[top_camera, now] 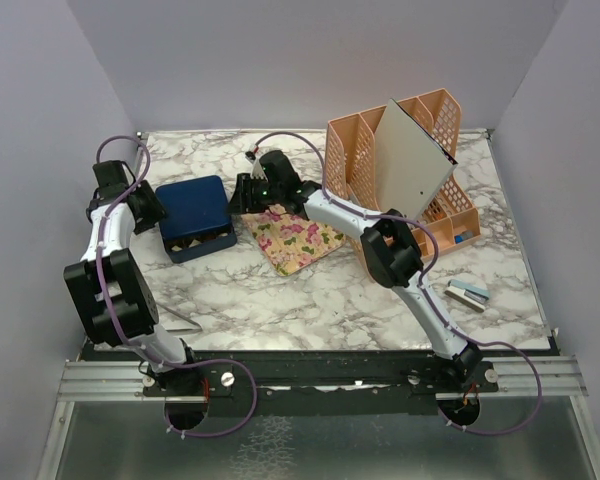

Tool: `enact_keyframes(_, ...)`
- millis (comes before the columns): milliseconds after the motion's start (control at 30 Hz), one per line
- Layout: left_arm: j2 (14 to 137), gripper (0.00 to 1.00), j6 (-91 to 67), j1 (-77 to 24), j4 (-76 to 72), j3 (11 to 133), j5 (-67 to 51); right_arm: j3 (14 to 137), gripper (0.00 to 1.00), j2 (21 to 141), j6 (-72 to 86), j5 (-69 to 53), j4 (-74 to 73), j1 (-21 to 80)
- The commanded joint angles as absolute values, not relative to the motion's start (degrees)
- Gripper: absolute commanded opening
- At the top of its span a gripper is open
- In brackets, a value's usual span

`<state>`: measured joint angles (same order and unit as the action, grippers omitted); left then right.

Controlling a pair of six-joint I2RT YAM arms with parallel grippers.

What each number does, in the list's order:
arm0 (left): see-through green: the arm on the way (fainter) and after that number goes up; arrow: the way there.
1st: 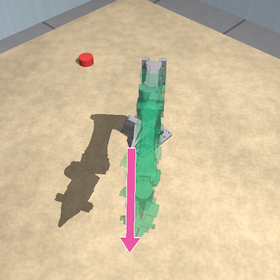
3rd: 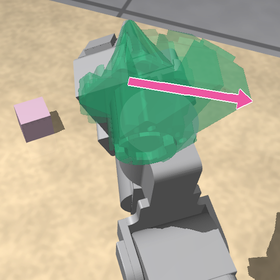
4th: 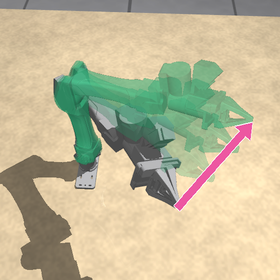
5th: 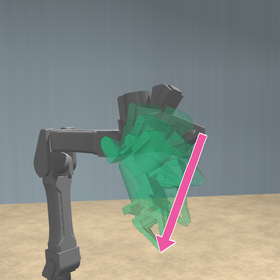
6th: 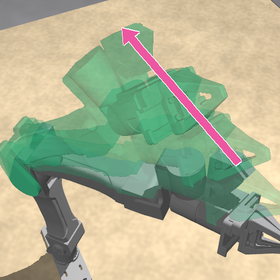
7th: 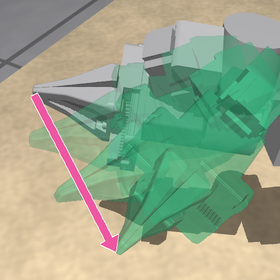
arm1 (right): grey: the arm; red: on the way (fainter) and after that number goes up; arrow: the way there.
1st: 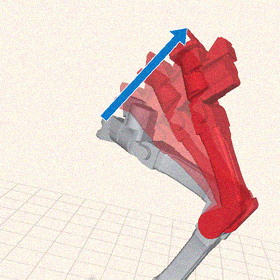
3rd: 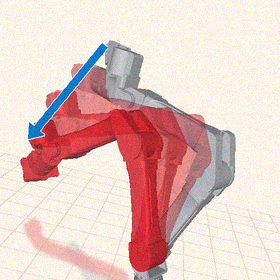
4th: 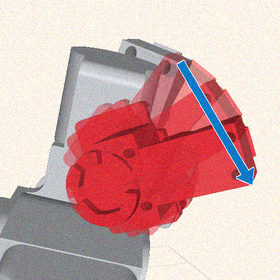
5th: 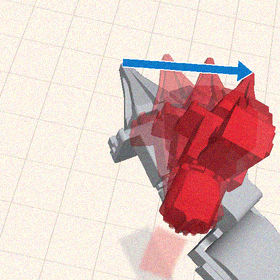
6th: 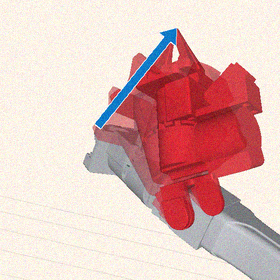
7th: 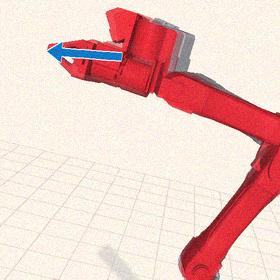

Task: Pack the chocolate
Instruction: Adjust the packing box at the center of the board.

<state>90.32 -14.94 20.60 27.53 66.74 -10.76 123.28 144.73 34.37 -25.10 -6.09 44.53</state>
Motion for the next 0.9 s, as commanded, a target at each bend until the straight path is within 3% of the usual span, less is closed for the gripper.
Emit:
enact_keyframes(0, 92.99, 0.48, -13.19, 20.70, 26.17, 68.67, -9.41, 125.49, 0.46, 145.25, 34.02, -21.86, -4.47, 44.74)
enact_keyframes(233, 94.58, 0.48, -15.15, 20.73, 22.99, 68.99, -8.75, 127.96, 0.51, 148.02, 34.40, -19.18, -3.52, 44.47)
enact_keyframes(500, 96.04, 0.47, -14.63, 20.74, 21.81, 69.54, -9.32, 131.68, 0.51, 151.60, 35.99, -19.98, -2.33, 44.41)
enact_keyframes(867, 96.41, 0.37, -14.74, 20.65, 19.08, 69.00, -12.69, 132.94, 0.37, 154.51, 36.84, -23.98, 1.31, 44.50)
